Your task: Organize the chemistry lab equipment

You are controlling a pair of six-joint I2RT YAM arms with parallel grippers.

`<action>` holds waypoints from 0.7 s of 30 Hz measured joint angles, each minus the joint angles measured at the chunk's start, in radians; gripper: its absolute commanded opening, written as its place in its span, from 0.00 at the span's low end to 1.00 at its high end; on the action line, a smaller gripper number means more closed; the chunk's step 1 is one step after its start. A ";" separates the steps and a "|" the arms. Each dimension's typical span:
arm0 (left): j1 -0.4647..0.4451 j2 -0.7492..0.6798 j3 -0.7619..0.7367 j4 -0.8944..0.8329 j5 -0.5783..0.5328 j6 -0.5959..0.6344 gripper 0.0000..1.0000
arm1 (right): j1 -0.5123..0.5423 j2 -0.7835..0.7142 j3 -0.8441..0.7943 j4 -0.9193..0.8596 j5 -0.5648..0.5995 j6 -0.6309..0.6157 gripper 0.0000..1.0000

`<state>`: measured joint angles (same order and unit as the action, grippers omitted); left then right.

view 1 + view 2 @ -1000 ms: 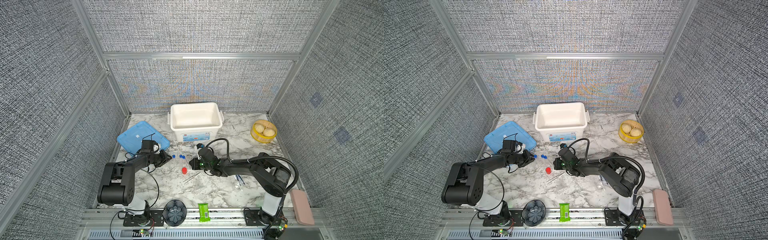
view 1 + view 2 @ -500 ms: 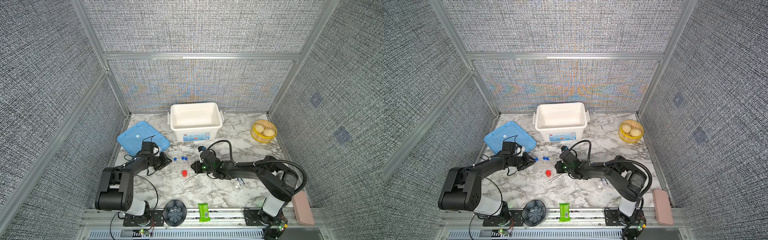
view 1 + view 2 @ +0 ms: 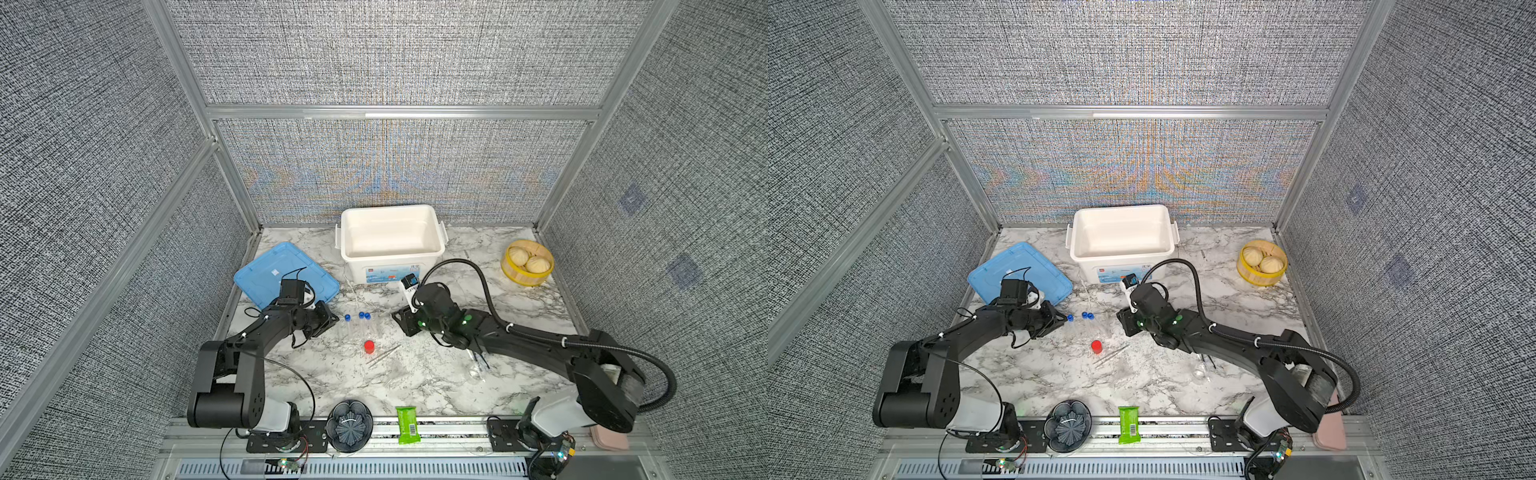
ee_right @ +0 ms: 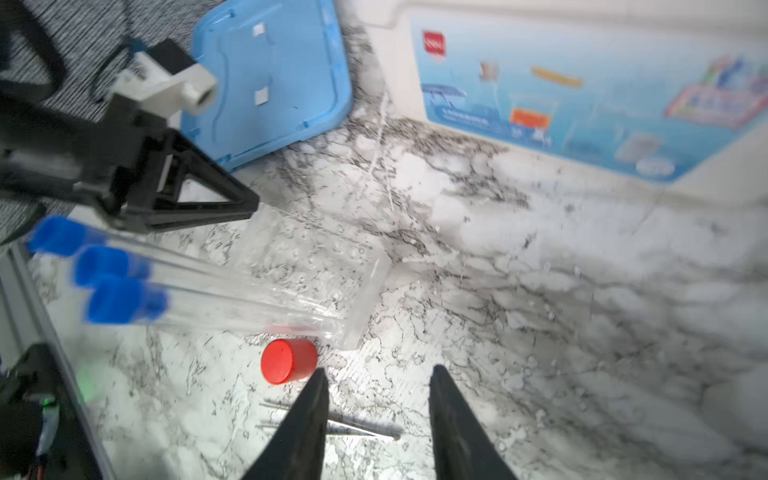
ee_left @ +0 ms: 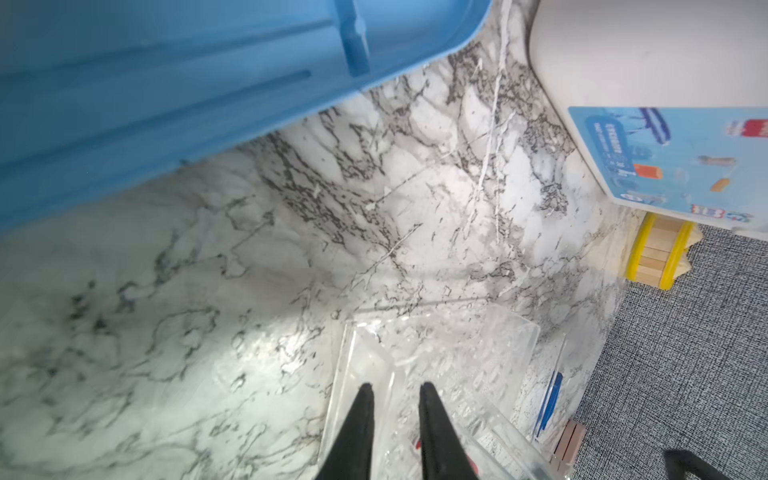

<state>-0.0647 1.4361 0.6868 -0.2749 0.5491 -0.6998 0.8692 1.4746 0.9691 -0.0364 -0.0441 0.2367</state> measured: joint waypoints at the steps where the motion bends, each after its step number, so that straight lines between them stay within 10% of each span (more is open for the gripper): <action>1: 0.002 -0.007 0.003 -0.005 -0.001 0.000 0.24 | 0.000 -0.007 0.025 -0.026 -0.030 -0.061 0.44; 8: 0.021 -0.039 0.033 -0.043 -0.009 -0.001 0.25 | -0.009 -0.036 0.073 -0.101 -0.254 -0.431 0.70; 21: 0.064 -0.143 0.062 -0.142 -0.031 0.000 0.26 | -0.012 0.116 0.121 0.034 -0.463 -0.721 0.66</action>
<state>-0.0002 1.2934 0.7486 -0.4168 0.5179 -0.6998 0.8570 1.5902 1.0901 -0.0025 -0.5068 -0.4847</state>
